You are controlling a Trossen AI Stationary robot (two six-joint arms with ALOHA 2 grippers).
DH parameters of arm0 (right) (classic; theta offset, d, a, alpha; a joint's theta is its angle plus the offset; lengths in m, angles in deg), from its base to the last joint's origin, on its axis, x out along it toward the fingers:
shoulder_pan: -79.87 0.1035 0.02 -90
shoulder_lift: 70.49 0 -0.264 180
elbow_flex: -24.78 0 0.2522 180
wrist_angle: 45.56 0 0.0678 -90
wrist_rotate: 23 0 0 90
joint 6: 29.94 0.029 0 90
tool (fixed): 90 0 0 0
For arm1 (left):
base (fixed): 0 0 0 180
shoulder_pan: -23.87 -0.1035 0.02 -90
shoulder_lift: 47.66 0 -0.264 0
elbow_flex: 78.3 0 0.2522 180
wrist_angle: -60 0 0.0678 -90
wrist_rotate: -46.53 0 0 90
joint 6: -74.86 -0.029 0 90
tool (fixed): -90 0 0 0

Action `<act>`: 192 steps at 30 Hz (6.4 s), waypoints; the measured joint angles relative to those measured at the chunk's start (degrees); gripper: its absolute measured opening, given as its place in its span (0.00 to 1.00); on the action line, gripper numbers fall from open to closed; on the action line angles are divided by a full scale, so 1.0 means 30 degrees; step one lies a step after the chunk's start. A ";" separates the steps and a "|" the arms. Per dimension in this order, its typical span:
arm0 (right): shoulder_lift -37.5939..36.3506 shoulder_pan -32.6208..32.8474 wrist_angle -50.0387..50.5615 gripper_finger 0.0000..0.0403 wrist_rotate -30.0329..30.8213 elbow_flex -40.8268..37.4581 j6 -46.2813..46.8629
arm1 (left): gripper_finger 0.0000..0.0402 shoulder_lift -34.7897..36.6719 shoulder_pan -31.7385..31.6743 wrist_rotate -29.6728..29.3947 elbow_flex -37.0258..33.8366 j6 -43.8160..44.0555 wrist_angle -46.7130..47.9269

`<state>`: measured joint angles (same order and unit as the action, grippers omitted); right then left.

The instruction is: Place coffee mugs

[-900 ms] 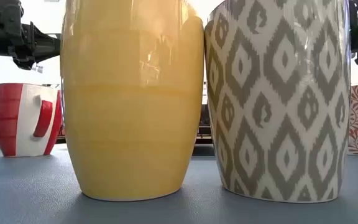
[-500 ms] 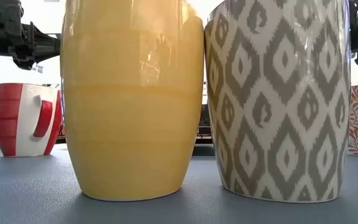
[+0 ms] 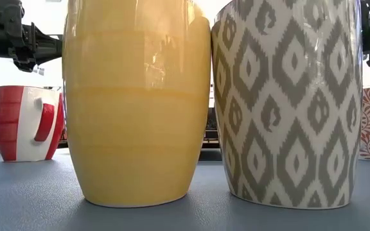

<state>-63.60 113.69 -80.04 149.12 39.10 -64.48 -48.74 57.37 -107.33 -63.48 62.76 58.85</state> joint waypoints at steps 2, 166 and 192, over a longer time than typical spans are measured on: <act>0.0007 0.0007 0.0000 0.28 0.0000 -0.0001 0.0000 | 0.11 0.0000 0.0000 -0.0002 0.0000 -0.0006 0.0004; 0.9114 -0.6431 0.8819 0.28 -0.3393 1.0956 0.5697 | 0.11 -0.3135 -0.1086 0.5848 0.2270 -0.6051 -0.6687; 1.0744 -1.5382 2.1759 0.27 -1.4024 1.1354 1.8215 | 0.11 -0.9234 -0.2698 -0.5536 0.6253 -0.4708 -0.5559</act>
<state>-31.37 67.54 -14.77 107.05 73.16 -9.84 -76.44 49.27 -123.94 -44.72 48.64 42.17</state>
